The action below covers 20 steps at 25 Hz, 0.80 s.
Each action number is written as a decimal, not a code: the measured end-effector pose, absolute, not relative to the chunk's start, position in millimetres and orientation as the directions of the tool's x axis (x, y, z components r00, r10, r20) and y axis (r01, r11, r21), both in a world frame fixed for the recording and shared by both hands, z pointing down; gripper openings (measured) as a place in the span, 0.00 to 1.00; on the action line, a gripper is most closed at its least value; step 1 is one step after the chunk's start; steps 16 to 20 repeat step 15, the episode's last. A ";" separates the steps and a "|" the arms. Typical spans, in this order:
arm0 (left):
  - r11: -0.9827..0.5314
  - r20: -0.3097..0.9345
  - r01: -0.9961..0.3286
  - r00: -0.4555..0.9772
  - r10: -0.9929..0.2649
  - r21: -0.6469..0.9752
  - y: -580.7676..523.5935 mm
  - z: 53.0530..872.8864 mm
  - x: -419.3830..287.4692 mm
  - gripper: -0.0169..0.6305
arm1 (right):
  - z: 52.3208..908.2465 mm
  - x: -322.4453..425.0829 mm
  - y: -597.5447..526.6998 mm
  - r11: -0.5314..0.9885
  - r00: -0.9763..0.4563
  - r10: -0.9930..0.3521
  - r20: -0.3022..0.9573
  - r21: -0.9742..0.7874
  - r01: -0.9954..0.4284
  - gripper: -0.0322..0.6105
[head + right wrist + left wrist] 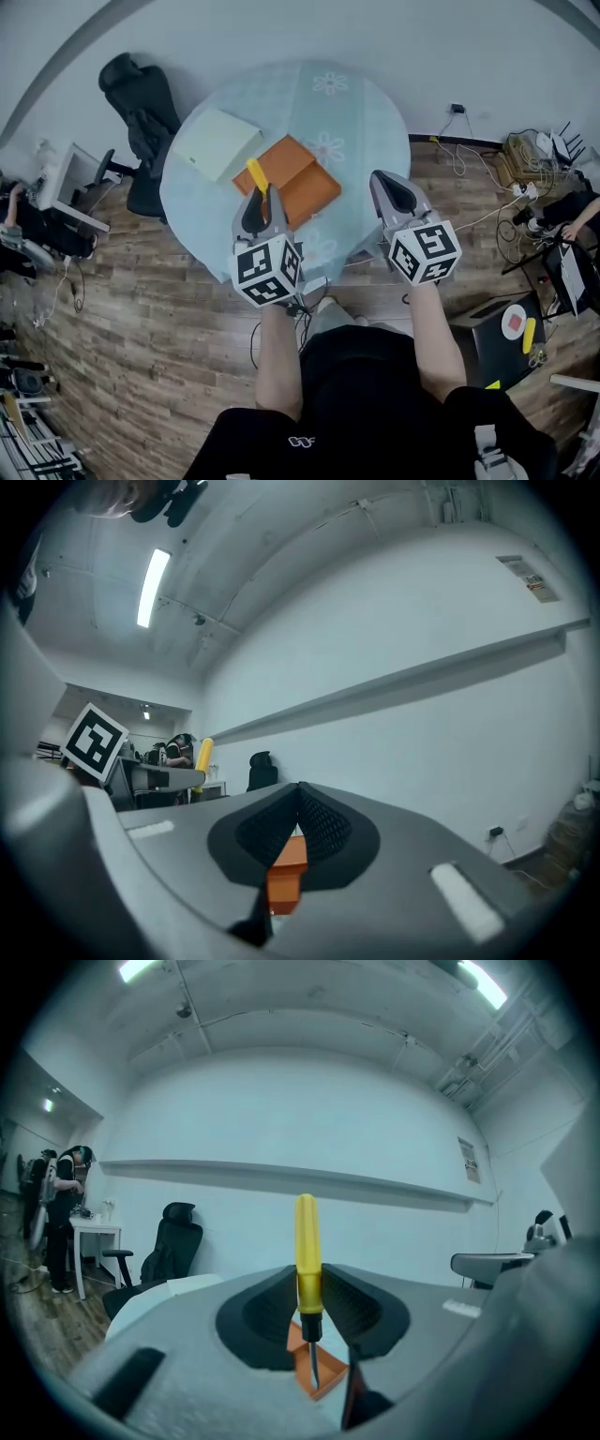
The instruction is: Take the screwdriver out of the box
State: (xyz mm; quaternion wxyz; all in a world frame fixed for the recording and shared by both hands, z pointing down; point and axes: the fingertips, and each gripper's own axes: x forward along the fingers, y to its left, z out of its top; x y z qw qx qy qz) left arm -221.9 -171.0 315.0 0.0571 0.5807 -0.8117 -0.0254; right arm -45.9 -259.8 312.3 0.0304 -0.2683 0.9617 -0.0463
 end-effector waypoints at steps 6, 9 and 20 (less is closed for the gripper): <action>0.300 0.052 -0.948 -0.296 -0.954 0.105 -172.3 310.7 -213.3 0.16 | 306.2 -36.0 -261.1 0.846 -0.847 -0.529 -0.048 -0.103 -0.523 0.06; 0.307 0.049 -0.945 -0.304 -0.951 0.109 -169.1 310.0 -213.2 0.16 | 307.0 -38.2 -256.6 0.852 -0.853 -0.519 -0.050 -0.101 -0.513 0.06; 0.307 0.057 -0.944 -0.302 -0.952 0.121 -169.1 315.3 -213.4 0.16 | 316.4 -40.9 -257.9 0.855 -0.857 -0.514 -0.031 -0.102 -0.509 0.06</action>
